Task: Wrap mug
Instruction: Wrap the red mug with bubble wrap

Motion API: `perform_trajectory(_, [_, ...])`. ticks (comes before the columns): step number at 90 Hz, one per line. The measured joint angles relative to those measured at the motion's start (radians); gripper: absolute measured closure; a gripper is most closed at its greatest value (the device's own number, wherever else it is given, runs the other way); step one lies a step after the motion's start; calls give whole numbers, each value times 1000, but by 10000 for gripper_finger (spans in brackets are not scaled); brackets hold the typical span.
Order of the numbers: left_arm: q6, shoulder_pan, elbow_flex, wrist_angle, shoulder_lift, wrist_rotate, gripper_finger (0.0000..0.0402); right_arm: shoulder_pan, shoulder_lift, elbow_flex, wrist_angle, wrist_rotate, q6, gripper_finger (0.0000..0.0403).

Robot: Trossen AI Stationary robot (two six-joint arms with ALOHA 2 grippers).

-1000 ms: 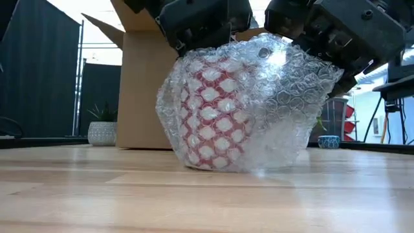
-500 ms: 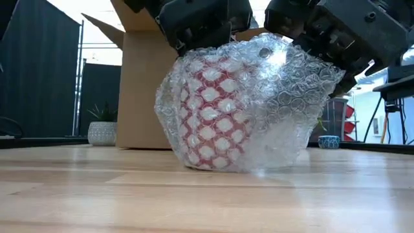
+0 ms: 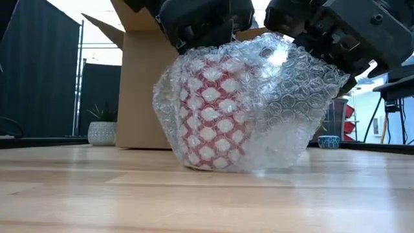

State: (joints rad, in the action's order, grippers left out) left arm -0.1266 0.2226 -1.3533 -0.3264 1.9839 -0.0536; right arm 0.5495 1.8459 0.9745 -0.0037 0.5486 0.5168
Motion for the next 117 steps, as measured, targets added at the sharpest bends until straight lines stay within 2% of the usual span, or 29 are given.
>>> perform_trajectory(14, [0, 0, 1, 0, 0, 0, 114, 0, 0, 0, 1, 0, -2, 362])
perform_trajectory(22, [-7, 1, 1, 4, 0, 2, 139, 0, 0, 0, 1, 0, -1, 362])
perform_trajectory(29, [-20, 2, 2, 2, 0, 15, 195, 0, 0, 0, 2, 0, 0, 362])
perform_trajectory(40, [6, -1, 3, -13, 9, 26, 331, 0, 1, 0, 9, -4, 1, 362])
perform_trajectory(42, [11, -2, 3, -22, 13, 31, 345, -2, 0, 1, 11, -9, 4, 362])
perform_trajectory(70, [10, 0, 2, -22, 15, 42, 346, 0, 0, 2, 12, -8, 3, 362])
perform_trajectory(76, [10, -4, -2, -23, 12, 69, 319, 0, 0, 2, 10, -9, 3, 362])
perform_trajectory(89, [-19, -33, -15, -37, 17, 215, 203, 0, 2, 2, 14, -9, -12, 362])
perform_trajectory(98, [-50, -45, -40, -67, 15, 227, 139, 0, 2, 2, 12, -9, -9, 362])
perform_trajectory(107, [-48, -41, -61, -95, -6, 192, 102, 1, 2, 1, 10, -10, -13, 362])
perform_trajectory(117, [-43, -34, -64, -98, -59, 163, 85, 1, 2, 1, 9, -10, -13, 362])
